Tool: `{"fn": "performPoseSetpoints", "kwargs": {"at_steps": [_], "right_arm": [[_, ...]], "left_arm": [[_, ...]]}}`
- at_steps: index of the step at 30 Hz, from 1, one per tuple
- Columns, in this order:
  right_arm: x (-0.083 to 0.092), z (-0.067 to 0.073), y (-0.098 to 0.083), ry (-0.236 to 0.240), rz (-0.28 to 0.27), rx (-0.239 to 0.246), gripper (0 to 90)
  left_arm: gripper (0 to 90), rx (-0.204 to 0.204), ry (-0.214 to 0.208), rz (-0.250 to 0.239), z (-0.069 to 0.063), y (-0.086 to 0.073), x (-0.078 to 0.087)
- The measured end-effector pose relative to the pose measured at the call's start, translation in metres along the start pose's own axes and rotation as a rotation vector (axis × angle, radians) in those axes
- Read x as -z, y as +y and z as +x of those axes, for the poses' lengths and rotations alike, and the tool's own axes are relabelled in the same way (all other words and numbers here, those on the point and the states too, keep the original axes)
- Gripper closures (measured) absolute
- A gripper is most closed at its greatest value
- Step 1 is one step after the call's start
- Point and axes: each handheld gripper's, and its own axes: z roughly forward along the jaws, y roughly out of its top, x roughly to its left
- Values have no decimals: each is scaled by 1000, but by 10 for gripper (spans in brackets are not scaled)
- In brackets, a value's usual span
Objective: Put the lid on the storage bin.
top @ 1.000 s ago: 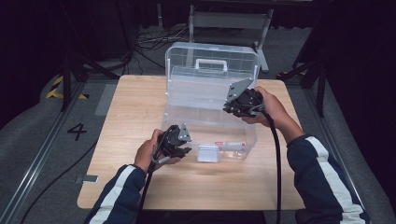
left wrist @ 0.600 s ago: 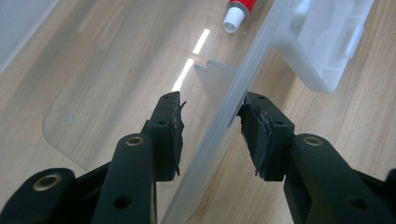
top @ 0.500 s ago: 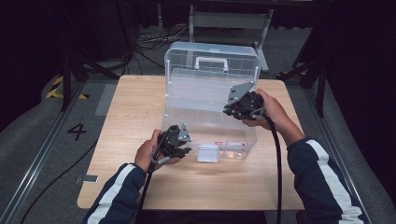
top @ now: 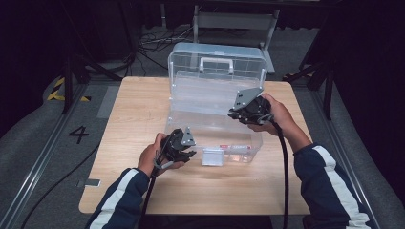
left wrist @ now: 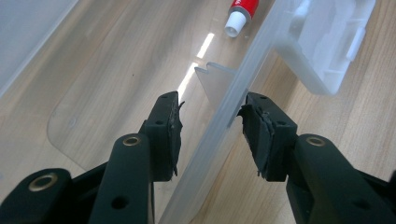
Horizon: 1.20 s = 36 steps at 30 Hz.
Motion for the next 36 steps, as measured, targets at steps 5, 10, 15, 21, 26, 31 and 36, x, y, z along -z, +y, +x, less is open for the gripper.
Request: {"fn": "performPoseSetpoints", "kwargs": {"at_steps": [5, 10, 15, 21, 26, 31, 36], "right_arm": [[0, 1, 0, -1, 2, 5, 826], [0, 4, -1, 5, 0, -1, 826], [0, 5, -1, 13, -1, 1, 826], [1, 9, -4, 13, -2, -5, 825], [1, 11, -4, 11, -1, -3, 823], [1, 11, -4, 8, -2, -2, 819], [1, 12, -3, 1, 6, 5, 815]], "left_arm": [[570, -5, 0, -7, 0, -1, 0], [570, -4, 7, -14, 0, -1, 0], [565, -5, 12, -19, -1, -2, 0], [559, -15, 24, -28, -2, -2, 0], [545, -20, 35, -30, -3, -3, 0], [541, 7, 22, -54, -2, -4, 0], [545, 18, 12, -65, -1, -4, 1]]}}
